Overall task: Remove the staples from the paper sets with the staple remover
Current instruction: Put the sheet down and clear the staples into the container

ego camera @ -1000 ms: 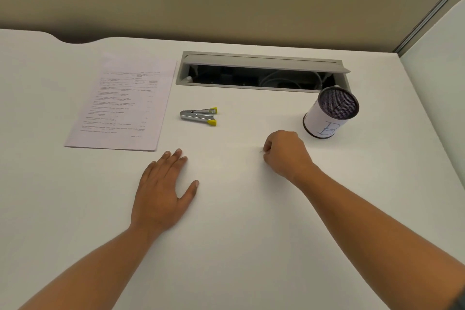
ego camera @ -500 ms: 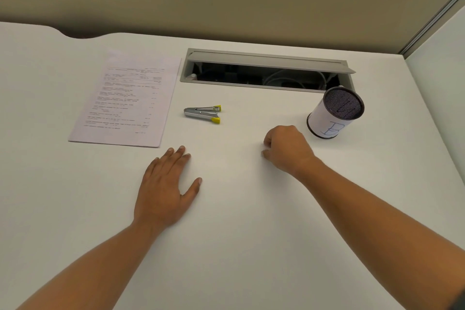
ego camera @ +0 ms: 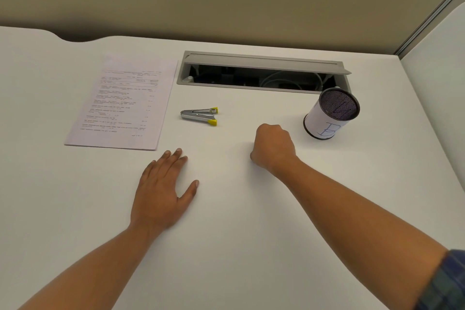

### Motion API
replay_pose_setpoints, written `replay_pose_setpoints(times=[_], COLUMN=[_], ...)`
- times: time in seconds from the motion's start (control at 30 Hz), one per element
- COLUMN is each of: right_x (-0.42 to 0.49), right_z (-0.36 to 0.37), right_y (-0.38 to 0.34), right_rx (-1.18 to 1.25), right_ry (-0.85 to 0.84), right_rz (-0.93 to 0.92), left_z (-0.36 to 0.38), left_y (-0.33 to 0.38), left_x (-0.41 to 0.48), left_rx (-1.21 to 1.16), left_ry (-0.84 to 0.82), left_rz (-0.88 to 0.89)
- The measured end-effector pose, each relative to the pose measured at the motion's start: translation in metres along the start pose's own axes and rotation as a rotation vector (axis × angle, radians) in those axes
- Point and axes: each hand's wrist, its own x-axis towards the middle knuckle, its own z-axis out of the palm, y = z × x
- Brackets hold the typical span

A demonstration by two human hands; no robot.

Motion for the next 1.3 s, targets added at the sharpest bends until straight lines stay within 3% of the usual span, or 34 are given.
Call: replay_pose_setpoints(times=[0.2, 0.33, 0.57, 0.77, 1.07, 1.3], right_x=[0.003, 0.007, -0.002, 0.01, 0.032, 0.027], right_z=[0.004, -0.002, -0.078, -0.112, -0.111, -0.117], right_y=[0.01, 0.029, 0.071, 0.121, 0.147, 0.138], right_rx=[0.115, 0.381, 0.65, 0.547, 0.332, 0.391], right_ry=[-0.023, -0.03, 0.216, 0.412, 0.357, 0.405], right_rz=[0.089, 0.164, 0.147, 0.278, 0.257, 0.203], left_z=[0.001, 0.001, 0.0, 0.0, 0.0, 0.001], left_y=[-0.002, -0.001, -0.001, -0.001, 0.001, 0.0], left_x=[0.0, 0.0, 0.0, -0.001, 0.001, 0.002], left_rx=[-0.005, -0.004, 0.003, 0.004, -0.046, -0.029], left_ry=[0.001, 0.003, 0.002, 0.006, 0.027, 0.023], left_rz=[0.0, 0.003, 0.003, 0.012, 0.023, 0.02])
